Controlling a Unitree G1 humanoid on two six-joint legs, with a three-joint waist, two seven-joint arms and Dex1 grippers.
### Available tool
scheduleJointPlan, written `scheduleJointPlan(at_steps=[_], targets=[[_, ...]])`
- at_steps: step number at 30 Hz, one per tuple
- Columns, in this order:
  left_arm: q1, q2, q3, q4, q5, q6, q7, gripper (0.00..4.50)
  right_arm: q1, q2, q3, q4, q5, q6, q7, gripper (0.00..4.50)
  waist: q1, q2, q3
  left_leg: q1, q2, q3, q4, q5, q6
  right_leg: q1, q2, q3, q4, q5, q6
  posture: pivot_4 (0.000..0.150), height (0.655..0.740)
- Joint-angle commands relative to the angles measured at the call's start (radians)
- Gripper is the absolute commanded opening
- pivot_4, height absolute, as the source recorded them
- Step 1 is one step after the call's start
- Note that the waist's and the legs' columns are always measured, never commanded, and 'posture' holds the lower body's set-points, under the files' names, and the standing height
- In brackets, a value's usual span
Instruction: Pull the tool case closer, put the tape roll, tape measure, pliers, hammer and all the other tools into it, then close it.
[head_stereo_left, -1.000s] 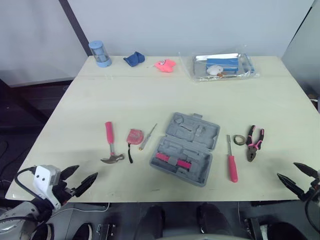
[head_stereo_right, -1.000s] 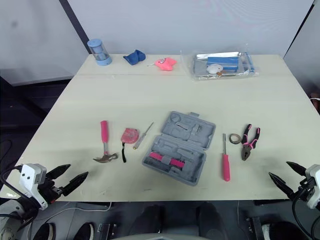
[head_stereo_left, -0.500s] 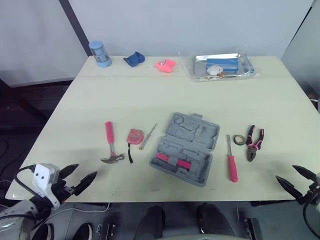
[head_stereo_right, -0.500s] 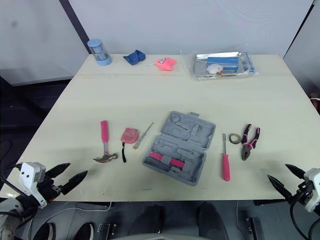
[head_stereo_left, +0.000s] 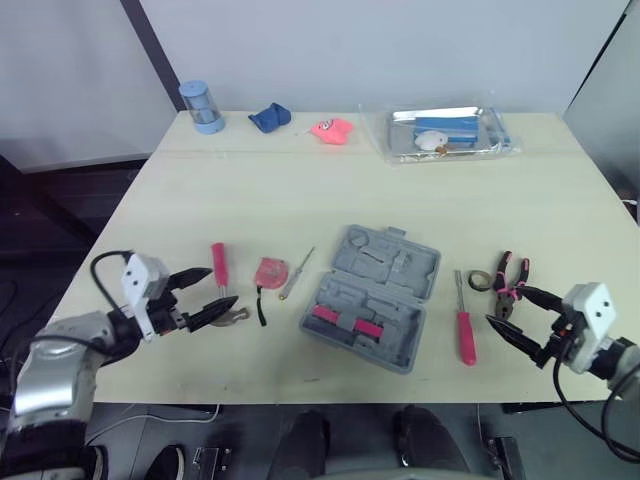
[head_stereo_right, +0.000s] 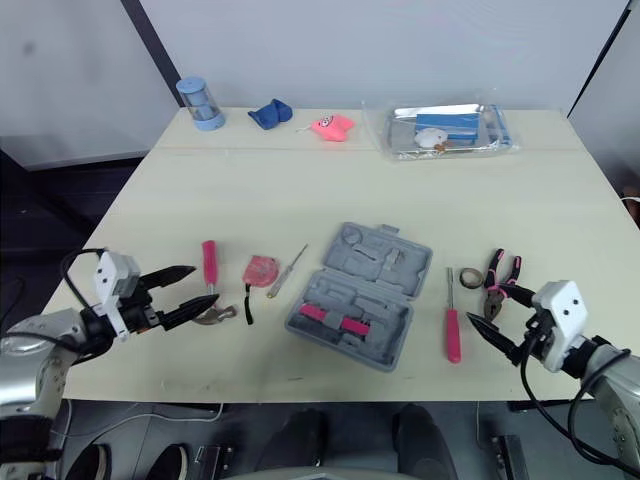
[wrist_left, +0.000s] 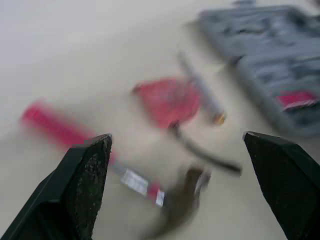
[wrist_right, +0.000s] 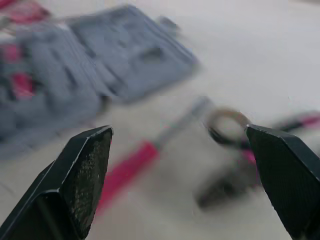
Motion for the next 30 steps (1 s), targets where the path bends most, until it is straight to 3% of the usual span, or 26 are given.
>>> scheduleJointPlan(at_steps=[1,7,10,13,18,21,30], targets=[[-0.104,0.02,-0.104,0.064,0.05,-0.034,-0.095,4.5,-0.031,-0.012,0.045,-0.066,0.023,0.098,-0.03,4.44,-0.004,0.0,0.0,0.0,0.0,0.0,0.0,0.0,0.0,0.0,0.0,0.0,-0.001,0.0,0.0,0.15,0.74],[-0.405,-0.044,-0.307,0.296,0.168,-0.107,-0.216,4.5,-0.152,-0.025,0.177,-0.06,-0.051,0.208,-0.085,4.44,0.002,-0.001,0.0,-0.001,-0.001,-0.002,0.002,0.0,0.0,0.0,0.0,-0.002,0.001,0.0,0.0,0.15,0.74],[-0.508,-0.085,-0.351,0.414,0.202,-0.147,-0.249,3.61,-0.192,-0.022,0.218,-0.049,-0.079,0.233,-0.101,4.5,-0.003,-0.001,0.001,-0.002,-0.001,-0.002,0.002,0.0,0.0,0.0,0.0,-0.002,0.0,0.0,0.0,0.15,0.74],[-0.597,-0.125,-0.386,0.53,0.239,-0.194,-0.279,2.21,-0.216,-0.032,0.269,-0.034,-0.127,0.227,-0.097,3.66,-0.005,-0.001,0.001,-0.004,-0.001,-0.002,0.002,0.0,0.0,-0.003,0.0,-0.002,0.0,0.0,0.0,0.15,0.74],[-0.748,-0.197,-0.429,0.769,0.319,-0.29,-0.292,0.08,-0.267,-0.023,0.372,0.001,-0.209,0.22,-0.1,1.44,-0.003,-0.002,0.001,-0.004,-0.001,-0.003,0.003,0.0,0.0,-0.003,0.0,-0.003,0.001,0.0,0.0,0.15,0.74],[-0.809,-0.225,-0.441,0.879,0.361,-0.343,-0.286,0.0,-0.305,-0.011,0.414,0.031,-0.246,0.222,-0.108,0.02,-0.005,-0.002,0.001,-0.004,-0.002,-0.003,0.003,0.0,0.0,-0.003,0.0,-0.003,0.001,0.0,0.0,0.15,0.74],[-0.894,-0.291,-0.454,1.034,0.45,-0.421,-0.256,0.0,-0.382,0.025,0.477,0.072,-0.304,0.252,-0.123,0.02,-0.004,-0.002,0.001,-0.005,-0.002,-0.004,0.003,0.0,0.0,-0.003,0.0,-0.004,0.001,0.0,0.0,0.15,0.74]])
